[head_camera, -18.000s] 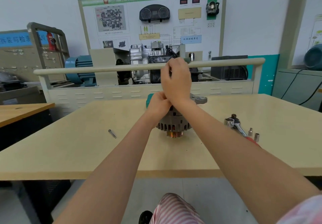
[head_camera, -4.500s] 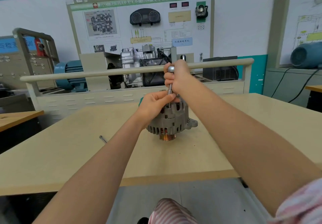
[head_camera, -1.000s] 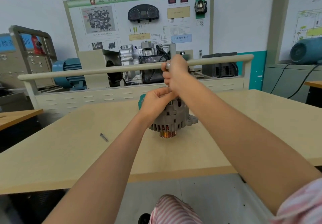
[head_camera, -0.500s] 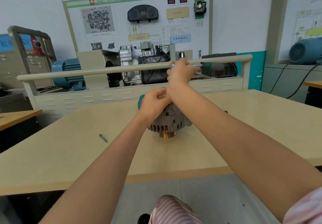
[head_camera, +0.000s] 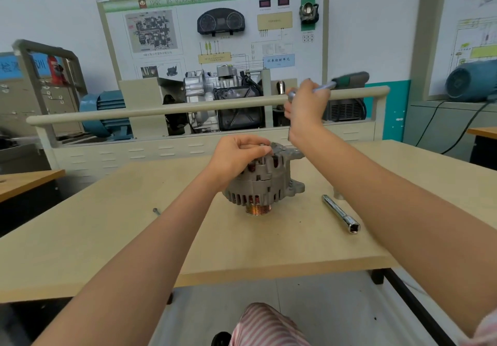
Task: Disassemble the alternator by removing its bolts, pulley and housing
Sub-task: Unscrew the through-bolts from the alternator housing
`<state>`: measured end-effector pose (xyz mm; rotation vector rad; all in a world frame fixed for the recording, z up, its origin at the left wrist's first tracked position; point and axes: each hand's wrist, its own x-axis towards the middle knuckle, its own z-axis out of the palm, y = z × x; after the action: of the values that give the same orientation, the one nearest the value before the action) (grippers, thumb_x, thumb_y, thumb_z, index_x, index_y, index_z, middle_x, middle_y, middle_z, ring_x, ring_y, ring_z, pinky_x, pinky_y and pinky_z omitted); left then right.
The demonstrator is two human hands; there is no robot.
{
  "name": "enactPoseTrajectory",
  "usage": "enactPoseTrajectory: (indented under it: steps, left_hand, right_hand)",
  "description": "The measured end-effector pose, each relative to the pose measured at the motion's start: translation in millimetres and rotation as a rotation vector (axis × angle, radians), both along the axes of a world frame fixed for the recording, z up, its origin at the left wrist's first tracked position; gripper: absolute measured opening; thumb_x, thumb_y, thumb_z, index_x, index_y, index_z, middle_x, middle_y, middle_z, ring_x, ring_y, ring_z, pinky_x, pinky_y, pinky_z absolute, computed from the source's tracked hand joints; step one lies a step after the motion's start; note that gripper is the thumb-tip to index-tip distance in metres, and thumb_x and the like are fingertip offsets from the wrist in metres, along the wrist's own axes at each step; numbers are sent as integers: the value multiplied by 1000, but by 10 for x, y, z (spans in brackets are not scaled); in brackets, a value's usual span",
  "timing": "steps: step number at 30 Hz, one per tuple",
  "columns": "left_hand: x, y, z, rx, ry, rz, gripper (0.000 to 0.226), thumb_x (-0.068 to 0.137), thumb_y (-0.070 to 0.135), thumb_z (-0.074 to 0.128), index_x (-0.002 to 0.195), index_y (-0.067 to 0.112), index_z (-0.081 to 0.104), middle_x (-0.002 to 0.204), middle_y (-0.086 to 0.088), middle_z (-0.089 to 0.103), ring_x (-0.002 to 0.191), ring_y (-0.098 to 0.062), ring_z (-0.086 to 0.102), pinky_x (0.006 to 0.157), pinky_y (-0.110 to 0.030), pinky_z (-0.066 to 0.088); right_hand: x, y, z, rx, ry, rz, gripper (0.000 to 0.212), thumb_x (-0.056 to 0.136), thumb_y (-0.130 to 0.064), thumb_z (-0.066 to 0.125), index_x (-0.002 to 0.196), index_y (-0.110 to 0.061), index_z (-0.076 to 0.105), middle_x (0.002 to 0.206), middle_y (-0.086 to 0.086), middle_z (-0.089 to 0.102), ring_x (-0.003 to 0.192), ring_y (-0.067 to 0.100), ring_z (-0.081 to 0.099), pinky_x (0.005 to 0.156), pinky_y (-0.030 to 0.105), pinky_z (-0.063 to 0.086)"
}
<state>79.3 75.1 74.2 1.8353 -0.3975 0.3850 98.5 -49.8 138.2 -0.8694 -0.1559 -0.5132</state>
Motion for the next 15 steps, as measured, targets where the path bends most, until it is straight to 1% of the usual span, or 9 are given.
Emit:
enactPoseTrajectory:
  steps: [4, 7, 9, 10, 12, 14, 15]
  left_hand:
    - [11, 29, 73, -9, -32, 17, 13, 80, 13, 74, 85, 24, 72, 69, 15, 72, 70, 6, 67, 58, -4, 46]
    - [12, 70, 89, -25, -11, 11, 14, 79, 15, 75, 87, 26, 73, 73, 14, 73, 72, 5, 67, 60, -6, 47]
    - [-10, 53, 82, -39, -8, 19, 13, 79, 16, 75, 88, 25, 73, 75, 12, 74, 74, 3, 68, 61, -7, 48]
    - [-25, 40, 94, -69, -22, 25, 13, 79, 15, 74, 88, 24, 73, 75, 10, 74, 75, 1, 69, 62, -8, 49]
    - [-45, 37, 176, -223, -61, 26, 11, 82, 12, 71, 89, 21, 72, 78, 5, 75, 76, -6, 71, 65, -12, 51]
    - [-29, 121, 327, -385, -98, 46, 10, 86, 10, 67, 91, 18, 70, 81, 3, 75, 77, -9, 71, 64, -16, 53]
    - [-16, 205, 389, -445, -87, 73, 10, 88, 10, 65, 93, 18, 69, 83, 2, 75, 77, -9, 71, 63, -17, 54]
  right_hand:
    - [118, -117, -265, 22, 92, -36, 6, 99, -8, 28, 98, -12, 32, 67, 4, 46, 39, 4, 34, 34, 14, 26]
    - [202, -178, -424, 22, 150, -1, 7, 98, -7, 29, 103, -10, 33, 64, 3, 47, 30, 3, 29, 32, 16, 22]
    - [240, -216, -518, 2, 197, 29, 5, 98, -8, 30, 100, -10, 34, 65, 3, 47, 29, 3, 29, 32, 16, 21]
    - [258, -225, -553, -1, 210, 42, 5, 98, -9, 30, 98, -10, 35, 66, 3, 47, 28, 2, 29, 31, 16, 21]
    - [280, -234, -599, 8, 217, 57, 8, 98, -9, 31, 92, -10, 36, 68, 3, 48, 28, 2, 29, 31, 16, 21]
    - [297, -237, -596, 0, 209, 48, 6, 98, -9, 31, 95, -10, 36, 68, 3, 49, 28, 2, 29, 31, 16, 21]
    - [294, -240, -590, -16, 207, 37, 5, 98, -9, 30, 97, -10, 35, 68, 3, 49, 28, 3, 29, 31, 16, 21]
